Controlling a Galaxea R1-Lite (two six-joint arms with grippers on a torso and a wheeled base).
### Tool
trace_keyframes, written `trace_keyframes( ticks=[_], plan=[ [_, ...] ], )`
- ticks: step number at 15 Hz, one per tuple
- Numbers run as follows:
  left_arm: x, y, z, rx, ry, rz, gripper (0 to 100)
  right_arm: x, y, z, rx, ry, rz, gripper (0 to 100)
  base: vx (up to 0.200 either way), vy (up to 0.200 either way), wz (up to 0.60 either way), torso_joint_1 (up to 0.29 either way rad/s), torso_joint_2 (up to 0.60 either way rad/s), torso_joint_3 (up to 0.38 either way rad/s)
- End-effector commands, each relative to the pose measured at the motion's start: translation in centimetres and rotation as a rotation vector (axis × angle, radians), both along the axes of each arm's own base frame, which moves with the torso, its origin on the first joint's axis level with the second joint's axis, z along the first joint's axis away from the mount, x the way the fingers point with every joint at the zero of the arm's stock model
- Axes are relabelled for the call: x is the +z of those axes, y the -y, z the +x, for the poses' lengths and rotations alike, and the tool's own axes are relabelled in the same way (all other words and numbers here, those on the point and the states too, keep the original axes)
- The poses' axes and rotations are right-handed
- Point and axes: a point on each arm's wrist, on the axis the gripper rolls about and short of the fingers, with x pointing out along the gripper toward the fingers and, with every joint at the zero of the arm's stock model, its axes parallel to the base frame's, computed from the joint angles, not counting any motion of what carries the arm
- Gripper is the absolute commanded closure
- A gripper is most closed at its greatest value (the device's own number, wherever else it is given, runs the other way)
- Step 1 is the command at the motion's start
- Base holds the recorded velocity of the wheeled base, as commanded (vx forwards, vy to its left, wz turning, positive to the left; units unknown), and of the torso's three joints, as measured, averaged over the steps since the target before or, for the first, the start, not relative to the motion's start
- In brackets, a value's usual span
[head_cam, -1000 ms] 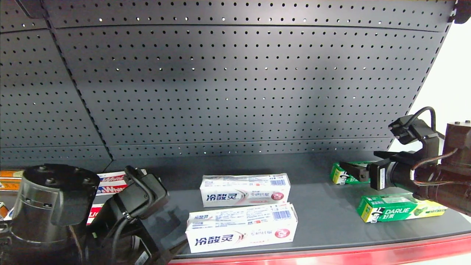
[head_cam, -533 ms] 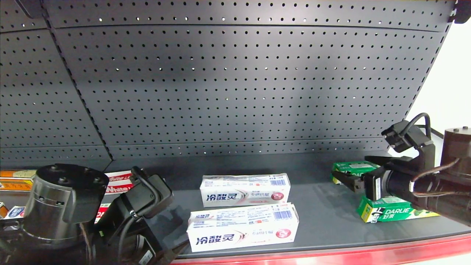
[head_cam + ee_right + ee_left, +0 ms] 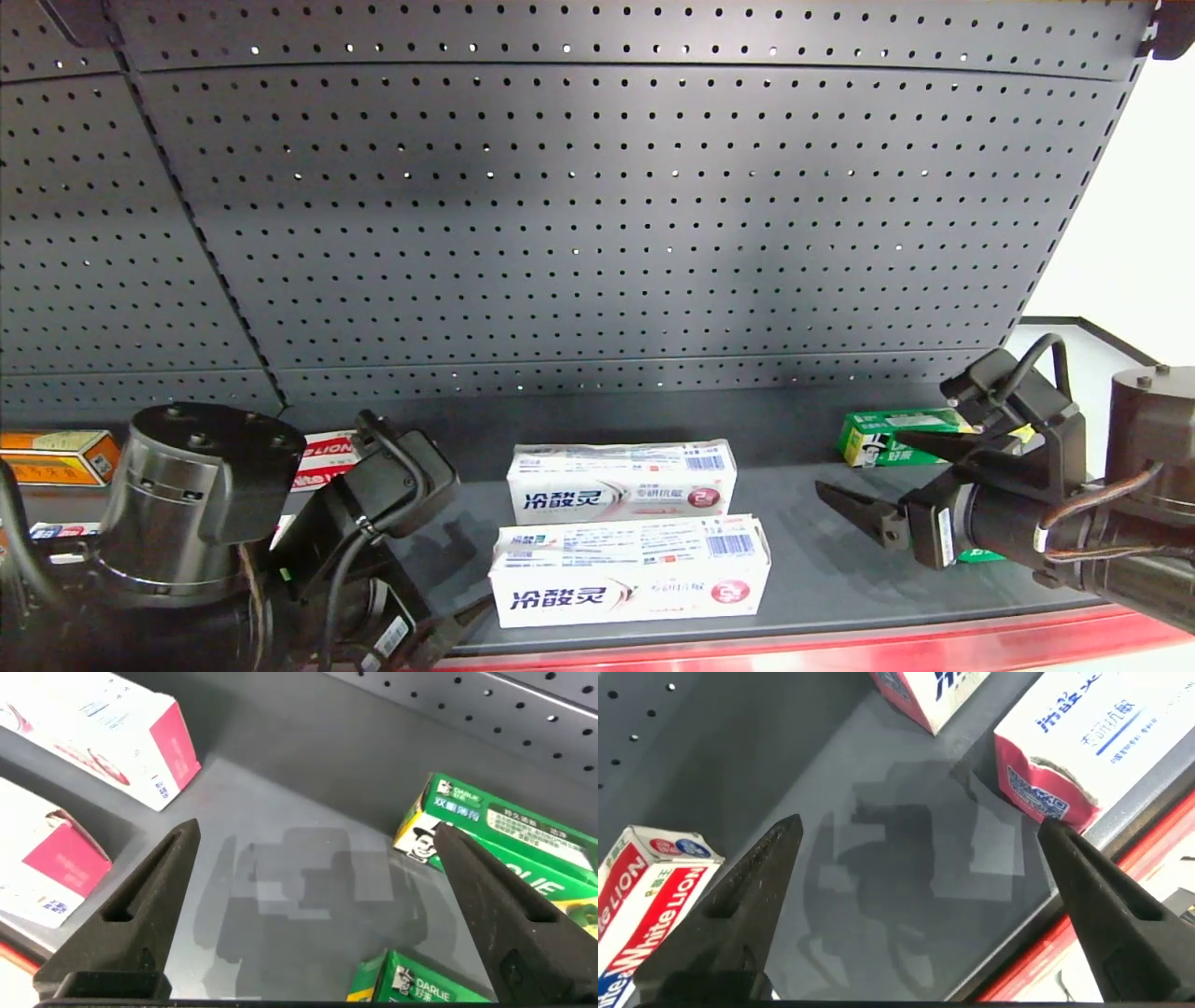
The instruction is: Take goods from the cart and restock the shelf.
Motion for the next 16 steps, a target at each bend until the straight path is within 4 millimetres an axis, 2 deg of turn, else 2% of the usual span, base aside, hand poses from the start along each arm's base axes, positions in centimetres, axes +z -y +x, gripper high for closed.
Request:
trace_keyframes(
  ticks=[1, 5, 9, 13, 16],
  plan=[
    [-0.2, 0.1, 0.1, 0.000, -0.008, 0.006, 0, -0.1, 0.0, -0.1, 0.000, -0.004, -0.003, 0, 0.000, 0.000, 0.00, 0.000, 0.00, 0.000],
    [-0.6, -0.3, -0.4, 0.002, -0.020, 0.013, 0, -0.5, 0.1, -0.3, -0.002, -0.019, -0.009, 0, 0.000, 0.000, 0.00, 0.000, 0.00, 0.000],
    [-0.1, -1.9, -1.9, 0.032, 0.013, -0.011, 0, -0.7, 0.2, -0.4, -0.005, -0.024, -0.013, 0, 0.000, 0.000, 0.00, 0.000, 0.00, 0.000],
    [1.0, -3.6, -1.9, 0.112, 0.064, -0.044, 0, -0.5, 0.2, -0.2, -0.011, -0.018, -0.009, 0, 0.000, 0.000, 0.00, 0.000, 0.00, 0.000],
    [2.3, -5.0, -2.6, 0.169, 0.130, -0.081, 0, -0.4, 0.1, 0.0, -0.015, -0.017, -0.002, 0, 0.000, 0.000, 0.00, 0.000, 0.00, 0.000]
  ],
)
